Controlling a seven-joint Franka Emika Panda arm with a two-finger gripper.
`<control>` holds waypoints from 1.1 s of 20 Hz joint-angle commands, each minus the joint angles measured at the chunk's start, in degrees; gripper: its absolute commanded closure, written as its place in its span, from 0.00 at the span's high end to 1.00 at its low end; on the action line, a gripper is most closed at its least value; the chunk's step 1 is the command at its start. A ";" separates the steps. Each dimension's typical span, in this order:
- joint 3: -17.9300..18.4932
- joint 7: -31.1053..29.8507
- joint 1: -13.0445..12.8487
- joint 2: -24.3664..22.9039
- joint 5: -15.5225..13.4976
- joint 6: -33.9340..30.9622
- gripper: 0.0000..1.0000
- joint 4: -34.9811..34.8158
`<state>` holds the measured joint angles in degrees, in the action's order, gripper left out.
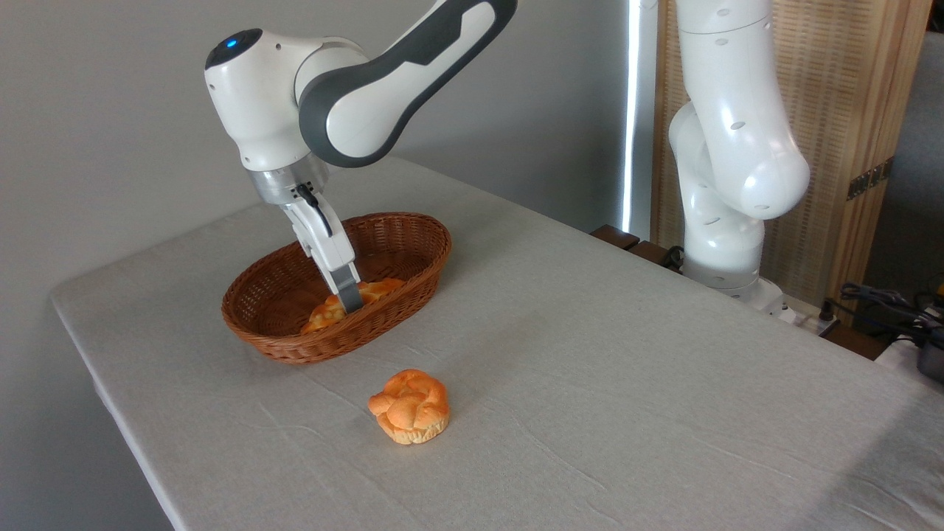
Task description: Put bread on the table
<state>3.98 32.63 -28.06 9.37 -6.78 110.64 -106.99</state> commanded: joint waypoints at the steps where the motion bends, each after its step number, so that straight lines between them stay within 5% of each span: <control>1: 1.47 0.76 -0.42 -3.12 -0.61 -0.42 0.38 0.38; 10: 1.91 0.32 -0.33 -8.75 -1.48 -5.25 0.40 1.34; 15: 6.91 0.68 -0.33 -11.48 -1.31 -10.26 0.40 1.17; 22: 13.15 5.68 -0.33 -12.36 4.75 -13.96 0.44 -1.11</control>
<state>15.09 36.37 -27.92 -2.18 -4.17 97.79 -106.13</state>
